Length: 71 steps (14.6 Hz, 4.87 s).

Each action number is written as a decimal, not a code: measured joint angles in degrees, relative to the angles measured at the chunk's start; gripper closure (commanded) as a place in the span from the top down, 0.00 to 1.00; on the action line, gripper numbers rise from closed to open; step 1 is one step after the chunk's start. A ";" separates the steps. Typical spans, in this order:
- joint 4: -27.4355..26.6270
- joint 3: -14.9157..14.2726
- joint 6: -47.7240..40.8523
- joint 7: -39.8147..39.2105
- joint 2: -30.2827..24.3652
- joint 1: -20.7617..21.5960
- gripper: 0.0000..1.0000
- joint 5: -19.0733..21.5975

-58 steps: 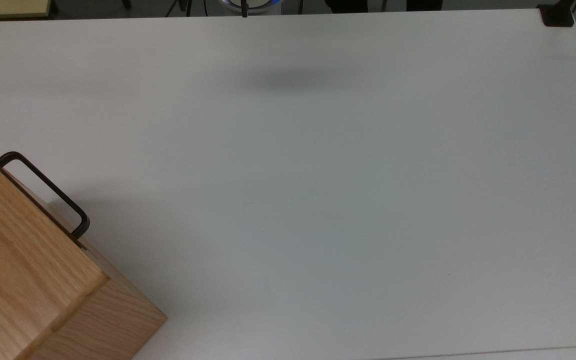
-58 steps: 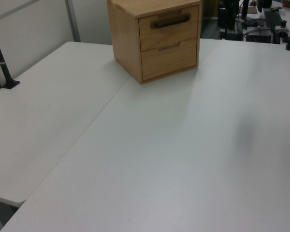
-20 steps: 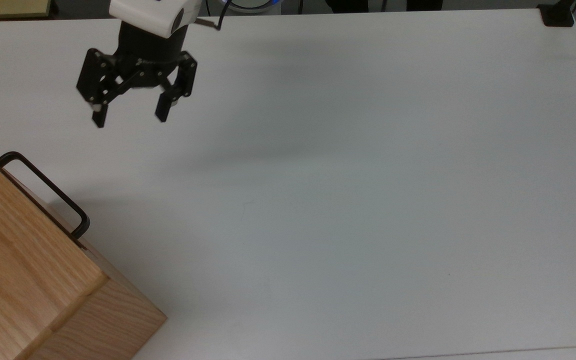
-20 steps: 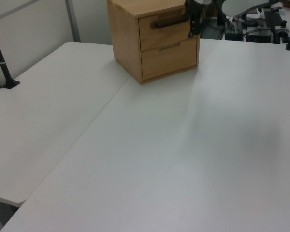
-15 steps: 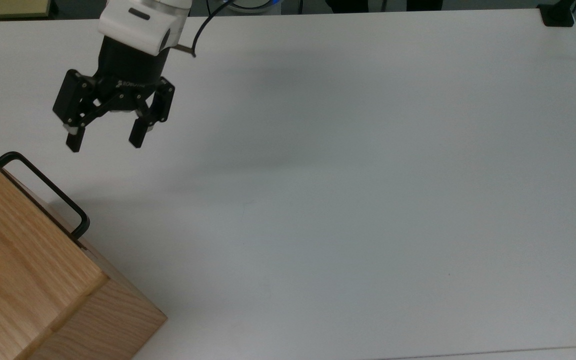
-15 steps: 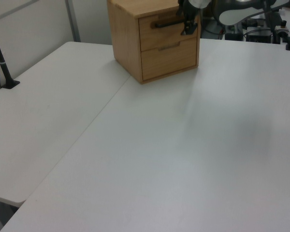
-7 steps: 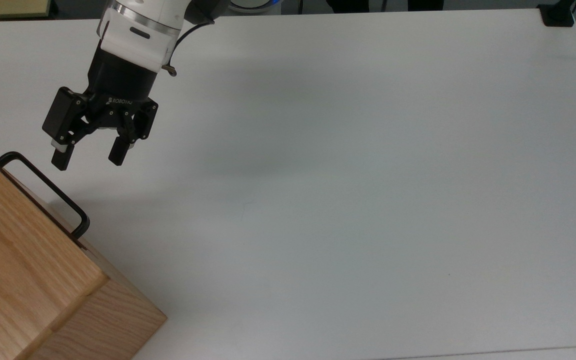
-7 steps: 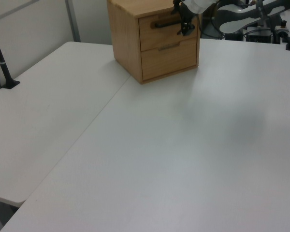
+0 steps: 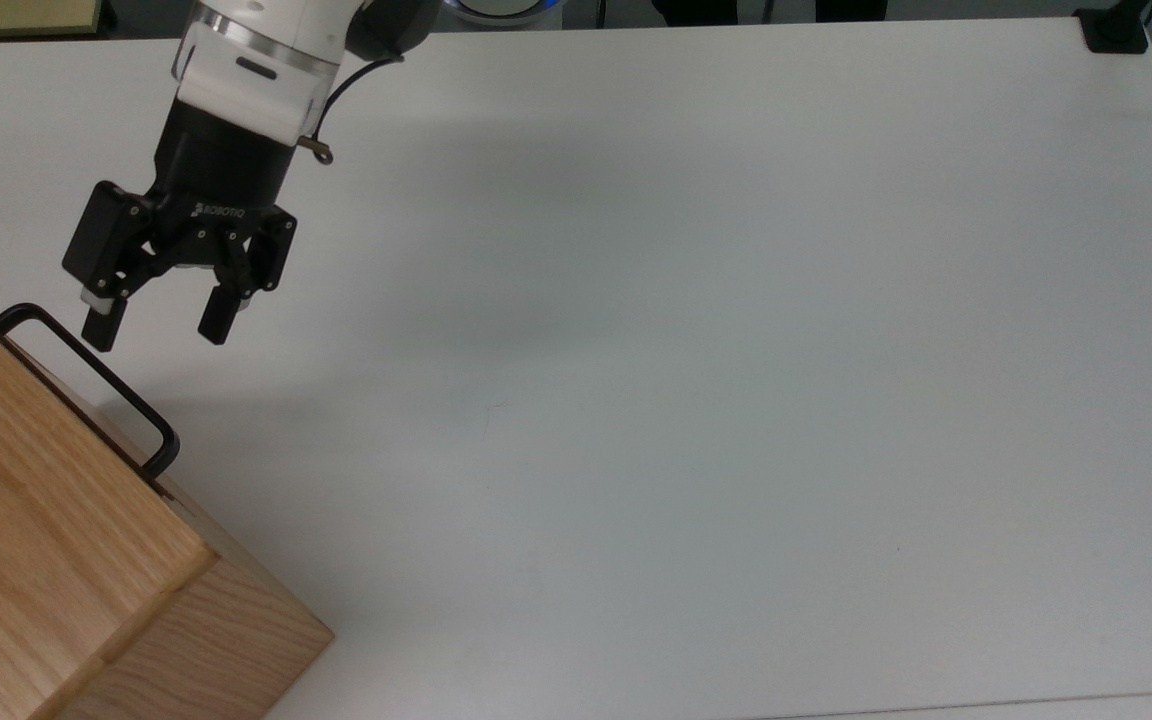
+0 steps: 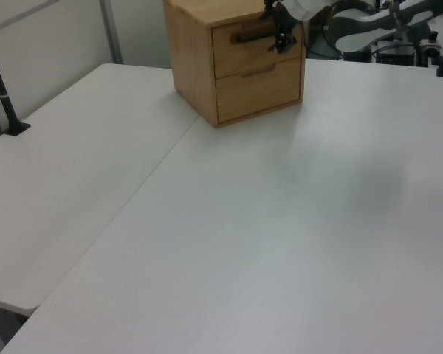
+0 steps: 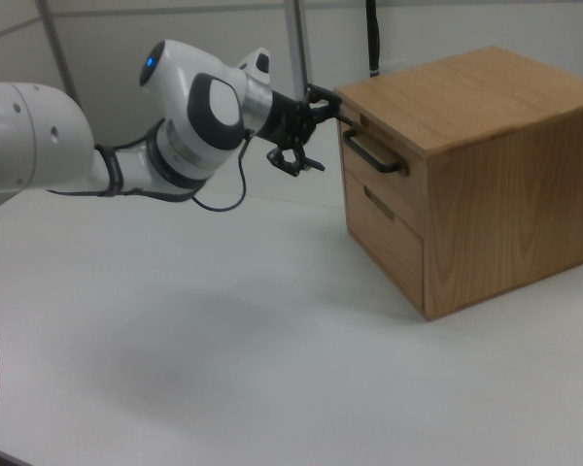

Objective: Open the drawer by sliding it

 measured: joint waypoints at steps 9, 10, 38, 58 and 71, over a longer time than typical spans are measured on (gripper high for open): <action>3.67 -1.16 2.52 -0.19 3.45 -0.17 0.57 -3.37; 3.70 -1.21 2.52 -0.22 3.46 -0.56 0.56 -4.61; 2.87 -0.95 2.50 3.45 3.71 -1.89 0.04 -6.04; -15.45 -1.06 -2.27 6.27 -11.77 3.95 0.05 -6.21; -19.37 -0.69 -4.89 8.41 -15.10 7.90 1.00 -6.20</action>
